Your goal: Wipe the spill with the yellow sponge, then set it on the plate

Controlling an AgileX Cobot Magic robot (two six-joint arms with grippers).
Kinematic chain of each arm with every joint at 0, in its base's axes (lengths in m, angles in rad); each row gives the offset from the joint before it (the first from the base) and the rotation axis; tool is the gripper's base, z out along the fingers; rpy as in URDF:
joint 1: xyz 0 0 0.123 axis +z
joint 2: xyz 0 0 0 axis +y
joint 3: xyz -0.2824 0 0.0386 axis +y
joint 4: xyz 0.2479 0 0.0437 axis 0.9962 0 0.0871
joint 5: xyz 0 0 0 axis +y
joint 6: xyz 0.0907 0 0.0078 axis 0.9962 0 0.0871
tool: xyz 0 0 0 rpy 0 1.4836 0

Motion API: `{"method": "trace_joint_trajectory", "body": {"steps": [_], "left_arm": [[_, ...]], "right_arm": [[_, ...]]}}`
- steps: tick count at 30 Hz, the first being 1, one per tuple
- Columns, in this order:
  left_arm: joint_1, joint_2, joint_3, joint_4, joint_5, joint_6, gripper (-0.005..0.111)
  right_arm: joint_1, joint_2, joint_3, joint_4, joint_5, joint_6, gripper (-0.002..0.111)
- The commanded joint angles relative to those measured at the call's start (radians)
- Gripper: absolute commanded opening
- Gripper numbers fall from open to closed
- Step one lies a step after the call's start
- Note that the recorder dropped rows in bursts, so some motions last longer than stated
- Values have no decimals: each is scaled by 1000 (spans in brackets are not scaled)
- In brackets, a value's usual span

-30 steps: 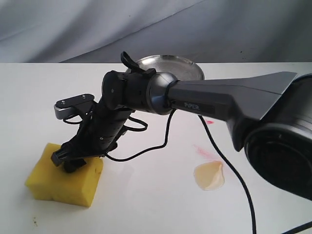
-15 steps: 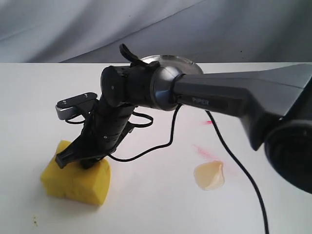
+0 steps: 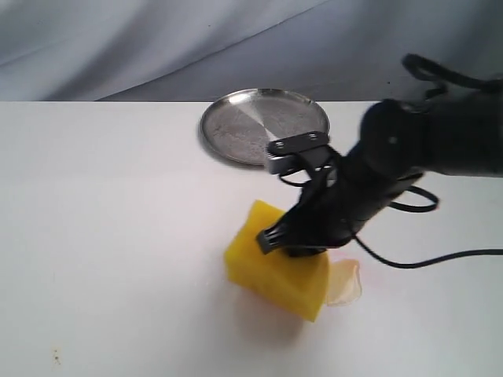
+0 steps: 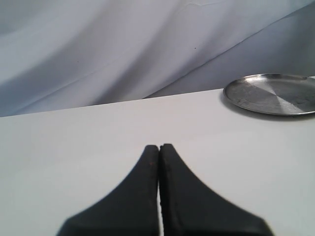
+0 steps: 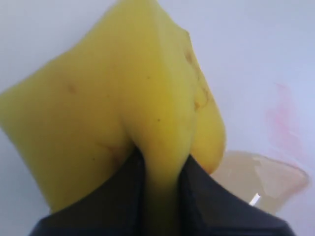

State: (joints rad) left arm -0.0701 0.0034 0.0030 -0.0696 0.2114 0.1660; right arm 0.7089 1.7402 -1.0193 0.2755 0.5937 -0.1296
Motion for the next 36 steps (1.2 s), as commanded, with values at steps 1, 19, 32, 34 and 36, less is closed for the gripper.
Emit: {"method": "trace_joint_trajectory", "body": {"steps": [1, 19, 32, 34, 36], "left_arm": [[1, -3, -3, 1, -5, -8, 0], [1, -3, -3, 1, -5, -8, 0], [1, -3, -3, 1, -5, -8, 0], [1, -3, -3, 1, -5, -8, 0], [1, -3, -3, 1, -5, -8, 0]], "right_arm": [[-132, -119, 114, -24, -27, 19, 0], [-269, -58, 203, -254, -9, 243, 0], [-51, 194, 18, -174, 6, 243, 0], [-13, 233, -53, -168, 36, 247, 0], [26, 274, -134, -166, 81, 247, 0]]}}
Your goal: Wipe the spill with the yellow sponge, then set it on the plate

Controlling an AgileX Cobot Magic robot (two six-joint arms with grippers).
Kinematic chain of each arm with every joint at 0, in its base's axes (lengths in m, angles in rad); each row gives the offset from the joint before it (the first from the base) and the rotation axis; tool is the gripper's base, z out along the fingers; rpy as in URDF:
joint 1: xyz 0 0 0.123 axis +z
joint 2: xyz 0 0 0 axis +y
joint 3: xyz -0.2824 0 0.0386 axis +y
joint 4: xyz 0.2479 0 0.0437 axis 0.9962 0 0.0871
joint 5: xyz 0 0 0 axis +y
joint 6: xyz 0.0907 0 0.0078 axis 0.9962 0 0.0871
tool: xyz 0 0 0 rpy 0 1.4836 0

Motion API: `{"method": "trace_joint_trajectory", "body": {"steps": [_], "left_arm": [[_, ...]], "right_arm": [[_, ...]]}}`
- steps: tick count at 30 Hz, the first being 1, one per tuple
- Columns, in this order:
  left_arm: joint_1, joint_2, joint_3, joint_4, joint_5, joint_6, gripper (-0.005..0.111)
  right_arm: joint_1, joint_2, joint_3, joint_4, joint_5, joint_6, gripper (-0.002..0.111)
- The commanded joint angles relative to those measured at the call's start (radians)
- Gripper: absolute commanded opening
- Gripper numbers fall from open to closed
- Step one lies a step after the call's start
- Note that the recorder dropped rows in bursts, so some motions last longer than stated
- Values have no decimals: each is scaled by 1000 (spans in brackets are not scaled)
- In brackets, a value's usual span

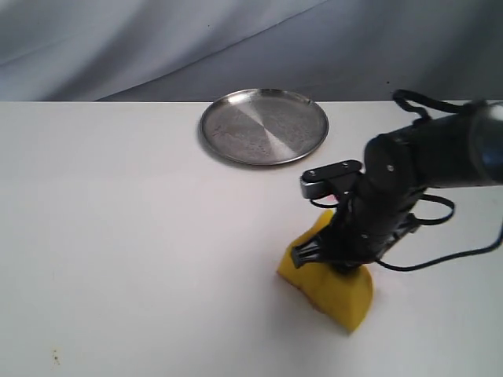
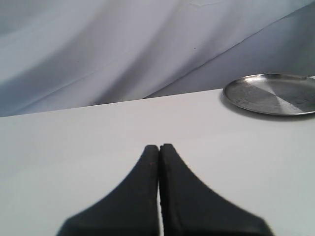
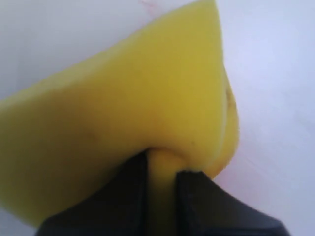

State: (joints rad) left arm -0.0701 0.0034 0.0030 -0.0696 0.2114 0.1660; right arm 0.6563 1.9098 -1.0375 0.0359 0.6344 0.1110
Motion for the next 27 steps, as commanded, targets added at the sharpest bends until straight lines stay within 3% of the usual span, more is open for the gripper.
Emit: {"method": "trace_joint_trajectory", "body": {"steps": [1, 8, 15, 18, 23, 27], "left_arm": [[1, -3, -3, 1, -5, -8, 0], [1, -3, -3, 1, -5, -8, 0], [1, -3, -3, 1, -5, -8, 0], [1, -3, -3, 1, -5, -8, 0], [1, -3, -3, 1, -5, -8, 0], [1, -3, -3, 1, -5, -8, 0]], "right_arm": [[97, 121, -155, 73, 60, 6, 0], [244, 209, -318, 27, 178, 6, 0], [332, 209, -312, -144, 325, 28, 0], [320, 155, -193, -305, 344, 94, 0], [124, 73, 49, -454, 260, 203, 0], [-61, 70, 71, -522, 256, 203, 0]]}}
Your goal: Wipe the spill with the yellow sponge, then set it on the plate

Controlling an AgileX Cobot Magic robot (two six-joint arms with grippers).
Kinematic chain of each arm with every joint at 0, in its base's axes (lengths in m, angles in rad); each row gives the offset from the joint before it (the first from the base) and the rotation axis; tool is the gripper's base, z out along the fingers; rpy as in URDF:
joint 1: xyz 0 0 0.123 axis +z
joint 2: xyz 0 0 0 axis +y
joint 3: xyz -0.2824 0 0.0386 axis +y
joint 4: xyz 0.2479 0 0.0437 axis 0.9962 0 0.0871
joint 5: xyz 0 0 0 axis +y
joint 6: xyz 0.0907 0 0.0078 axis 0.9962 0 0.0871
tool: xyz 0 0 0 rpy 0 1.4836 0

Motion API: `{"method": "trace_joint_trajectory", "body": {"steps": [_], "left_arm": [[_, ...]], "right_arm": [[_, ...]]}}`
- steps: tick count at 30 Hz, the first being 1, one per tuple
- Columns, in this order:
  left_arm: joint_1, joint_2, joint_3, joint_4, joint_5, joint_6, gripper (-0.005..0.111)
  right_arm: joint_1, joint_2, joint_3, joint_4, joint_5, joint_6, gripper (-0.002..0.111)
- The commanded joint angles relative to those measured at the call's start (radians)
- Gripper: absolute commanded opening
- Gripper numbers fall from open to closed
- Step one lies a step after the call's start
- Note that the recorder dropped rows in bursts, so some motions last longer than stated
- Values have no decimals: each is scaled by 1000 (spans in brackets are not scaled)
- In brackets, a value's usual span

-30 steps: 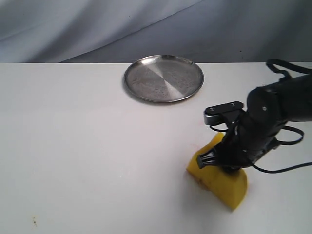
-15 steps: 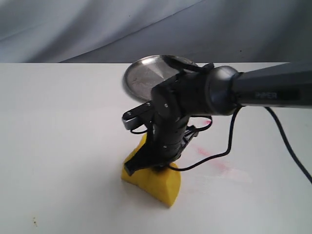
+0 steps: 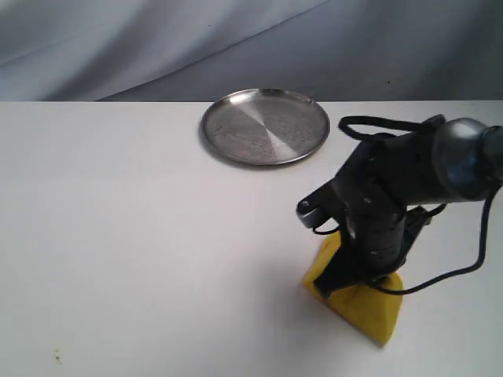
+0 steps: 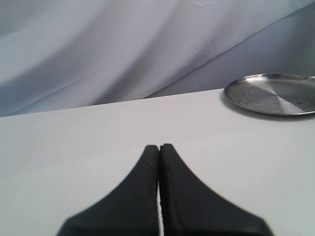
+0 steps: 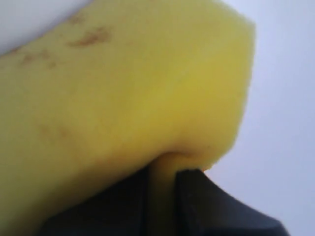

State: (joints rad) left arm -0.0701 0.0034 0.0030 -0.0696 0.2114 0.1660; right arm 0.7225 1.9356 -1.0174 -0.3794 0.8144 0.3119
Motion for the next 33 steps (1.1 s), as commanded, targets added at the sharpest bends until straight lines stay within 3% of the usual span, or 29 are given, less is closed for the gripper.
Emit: {"method": "trace_joint_trajectory", "body": {"steps": [1, 6, 13, 23, 33], "left_arm": [[1, -3, -3, 1, -5, -8, 0], [1, -3, -3, 1, -5, -8, 0], [1, -3, -3, 1, -5, -8, 0], [1, -3, -3, 1, -5, -8, 0], [1, -3, -3, 1, -5, -8, 0]], "right_arm": [[-167, 44, 51, -130, 58, 4, 0], [-270, 47, -26, -20, -46, 6, 0], [-227, 108, -278, 209, 18, -116, 0], [39, 257, -550, 354, 88, -153, 0], [257, 244, -580, 409, 196, -230, 0]]}}
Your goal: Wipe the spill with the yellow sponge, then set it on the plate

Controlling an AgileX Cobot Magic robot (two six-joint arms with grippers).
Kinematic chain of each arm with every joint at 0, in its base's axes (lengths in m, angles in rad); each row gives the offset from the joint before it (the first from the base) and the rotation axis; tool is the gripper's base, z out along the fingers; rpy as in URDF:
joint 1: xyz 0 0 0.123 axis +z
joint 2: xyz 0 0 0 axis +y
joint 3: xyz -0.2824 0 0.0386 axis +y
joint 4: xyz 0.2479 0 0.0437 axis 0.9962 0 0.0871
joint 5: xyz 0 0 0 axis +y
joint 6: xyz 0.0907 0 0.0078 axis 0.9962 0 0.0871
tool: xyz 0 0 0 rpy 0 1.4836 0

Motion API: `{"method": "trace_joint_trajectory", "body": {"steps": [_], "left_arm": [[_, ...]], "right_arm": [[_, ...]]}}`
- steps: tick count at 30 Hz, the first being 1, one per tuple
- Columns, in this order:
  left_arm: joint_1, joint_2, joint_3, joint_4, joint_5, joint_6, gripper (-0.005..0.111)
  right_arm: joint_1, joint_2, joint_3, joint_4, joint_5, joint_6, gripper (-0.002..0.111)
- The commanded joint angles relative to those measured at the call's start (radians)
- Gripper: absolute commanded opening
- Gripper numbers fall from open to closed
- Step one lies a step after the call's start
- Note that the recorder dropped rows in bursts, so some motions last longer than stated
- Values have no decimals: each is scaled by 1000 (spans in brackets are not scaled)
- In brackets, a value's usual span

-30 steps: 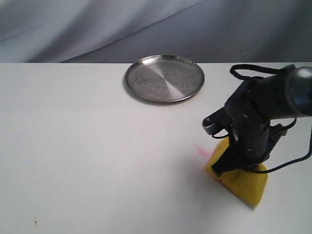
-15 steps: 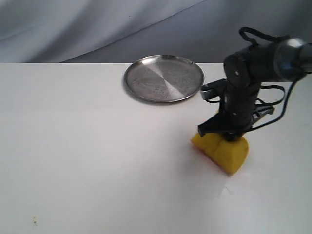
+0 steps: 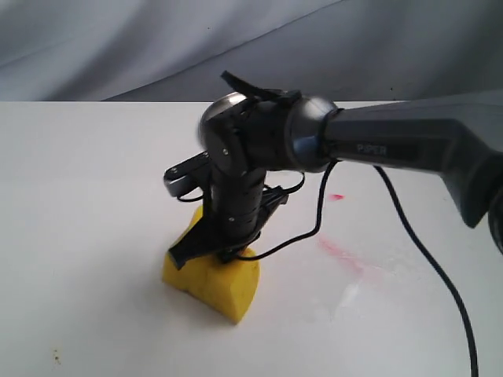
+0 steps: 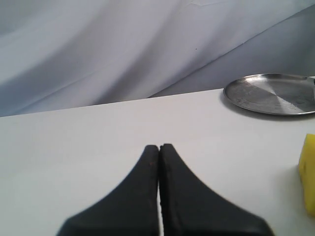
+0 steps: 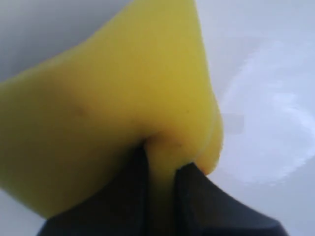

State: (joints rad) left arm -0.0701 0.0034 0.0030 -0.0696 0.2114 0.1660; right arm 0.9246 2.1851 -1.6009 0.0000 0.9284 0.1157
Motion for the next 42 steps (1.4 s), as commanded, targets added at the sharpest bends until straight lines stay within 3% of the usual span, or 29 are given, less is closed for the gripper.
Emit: {"method": "trace_joint_trajectory", "body": {"steps": [1, 9, 17, 28, 31, 36, 42], "left_arm": [[1, -3, -3, 1, -5, -8, 0], [1, -3, -3, 1, -5, -8, 0], [1, -3, -3, 1, -5, -8, 0], [1, -3, -3, 1, -5, -8, 0], [1, -3, -3, 1, -5, -8, 0], [1, -3, -3, 1, -5, -8, 0], [1, -3, -3, 1, -5, -8, 0]], "right_arm": [[64, -14, 15, 27, 81, -34, 0], [52, -196, 318, -41, -38, 29, 0], [-143, -329, 613, -218, -84, 153, 0], [-486, -340, 637, -422, -120, 257, 0], [-550, -298, 552, -368, -128, 251, 0], [-519, -200, 383, -198, -74, 143, 0], [-325, -115, 245, -108, -72, 98, 0]]}}
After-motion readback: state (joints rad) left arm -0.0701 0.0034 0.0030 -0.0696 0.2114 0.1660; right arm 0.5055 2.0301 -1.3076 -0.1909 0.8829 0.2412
